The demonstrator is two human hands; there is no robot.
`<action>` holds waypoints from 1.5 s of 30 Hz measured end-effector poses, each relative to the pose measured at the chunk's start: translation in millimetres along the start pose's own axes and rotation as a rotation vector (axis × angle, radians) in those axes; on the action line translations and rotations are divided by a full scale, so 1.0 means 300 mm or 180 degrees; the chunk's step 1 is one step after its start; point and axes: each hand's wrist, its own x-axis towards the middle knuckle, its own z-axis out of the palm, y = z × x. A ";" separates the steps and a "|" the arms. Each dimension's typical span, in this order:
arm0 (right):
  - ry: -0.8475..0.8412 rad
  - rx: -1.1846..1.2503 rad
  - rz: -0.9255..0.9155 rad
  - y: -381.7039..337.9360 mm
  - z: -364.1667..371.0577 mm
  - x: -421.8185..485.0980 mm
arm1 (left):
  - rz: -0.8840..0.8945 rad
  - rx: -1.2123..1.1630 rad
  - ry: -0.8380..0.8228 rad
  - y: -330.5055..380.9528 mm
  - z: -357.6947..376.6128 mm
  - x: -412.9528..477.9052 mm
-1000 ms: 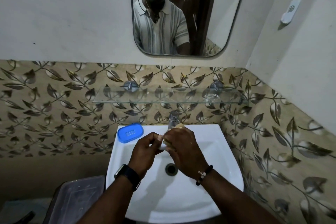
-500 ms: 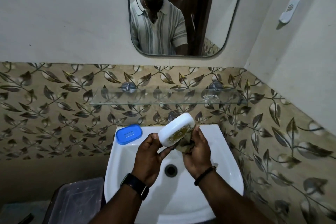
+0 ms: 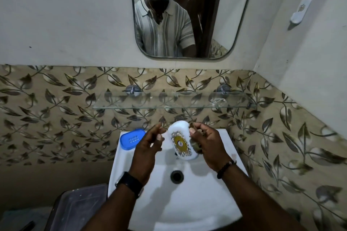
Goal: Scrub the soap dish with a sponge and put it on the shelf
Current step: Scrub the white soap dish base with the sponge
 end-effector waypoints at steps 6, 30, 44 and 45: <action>-0.1113 -0.1241 -0.0130 -0.064 -0.024 0.000 | 0.0213 0.1169 -0.1023 0.095 -0.054 0.062; 0.0741 0.2007 0.1026 0.061 0.050 -0.055 | 0.0008 -0.0839 -0.0704 -0.008 0.026 -0.045; 0.0854 0.0905 0.0973 0.070 -0.016 -0.064 | 0.1544 0.1969 -0.0905 -0.028 -0.058 0.002; 0.0865 0.0831 0.0919 0.076 -0.010 -0.065 | 0.1371 0.1707 -0.0798 -0.030 -0.046 -0.001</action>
